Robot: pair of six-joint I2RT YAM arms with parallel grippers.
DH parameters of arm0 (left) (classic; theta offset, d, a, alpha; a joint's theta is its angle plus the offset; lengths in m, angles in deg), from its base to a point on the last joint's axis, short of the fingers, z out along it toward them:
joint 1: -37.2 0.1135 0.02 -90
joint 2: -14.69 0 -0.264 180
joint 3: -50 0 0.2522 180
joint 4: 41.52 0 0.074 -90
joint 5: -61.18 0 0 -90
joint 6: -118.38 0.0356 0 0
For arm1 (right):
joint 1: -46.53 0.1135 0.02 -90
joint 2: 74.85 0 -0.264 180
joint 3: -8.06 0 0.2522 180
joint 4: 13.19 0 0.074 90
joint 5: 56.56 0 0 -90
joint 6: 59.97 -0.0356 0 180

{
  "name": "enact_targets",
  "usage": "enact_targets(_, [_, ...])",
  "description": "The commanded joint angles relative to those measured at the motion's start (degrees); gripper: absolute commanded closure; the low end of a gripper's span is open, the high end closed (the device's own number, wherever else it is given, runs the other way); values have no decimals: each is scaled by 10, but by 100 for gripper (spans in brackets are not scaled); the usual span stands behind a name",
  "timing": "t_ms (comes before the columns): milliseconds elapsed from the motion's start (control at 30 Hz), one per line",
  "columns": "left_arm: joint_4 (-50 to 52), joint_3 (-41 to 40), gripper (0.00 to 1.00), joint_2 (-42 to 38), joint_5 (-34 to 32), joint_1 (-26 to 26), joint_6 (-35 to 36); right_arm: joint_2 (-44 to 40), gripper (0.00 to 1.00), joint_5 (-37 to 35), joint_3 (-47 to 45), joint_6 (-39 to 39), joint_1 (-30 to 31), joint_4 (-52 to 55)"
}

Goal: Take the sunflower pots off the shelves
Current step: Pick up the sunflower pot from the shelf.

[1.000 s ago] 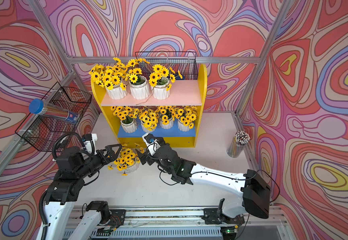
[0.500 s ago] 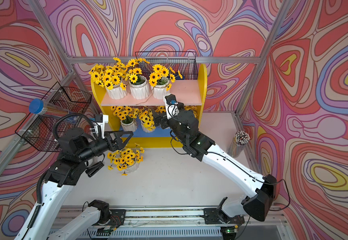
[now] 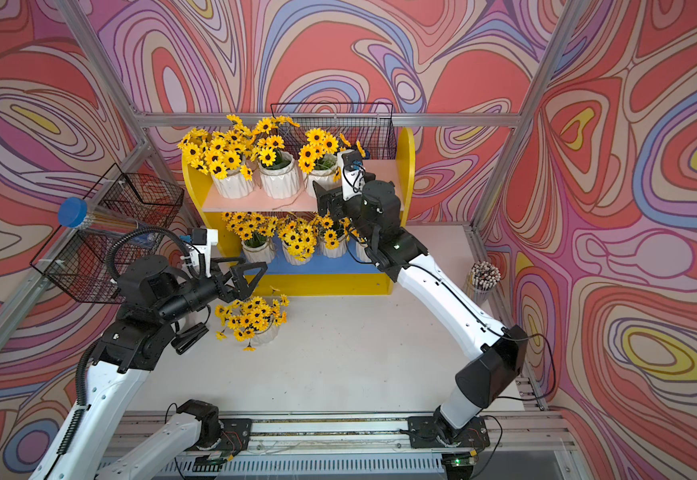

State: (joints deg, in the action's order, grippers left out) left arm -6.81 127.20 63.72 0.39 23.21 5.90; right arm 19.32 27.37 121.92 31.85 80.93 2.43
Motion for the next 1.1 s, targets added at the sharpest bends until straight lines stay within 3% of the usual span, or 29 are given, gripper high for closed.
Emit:
enact_targets(0, [-23,-13,0,-12,-13,-3,16,10,2,28,8,-2,-9,-11])
enact_targets(167, [-25,-24,0,-17,-18,-3,28,39,2,5,31,-2,-13,-35])
enact_targets(567, [-48,-51,0,-15,-5,-2,38,70,2,34,66,20,-16,-49])
enact_targets(867, [-51,-58,0,-15,-1,3,36,150,2,38,199,25,-21,29])
enact_targets(1067, [-50,-60,0,-18,-3,4,39,155,2,40,200,14,-22,22])
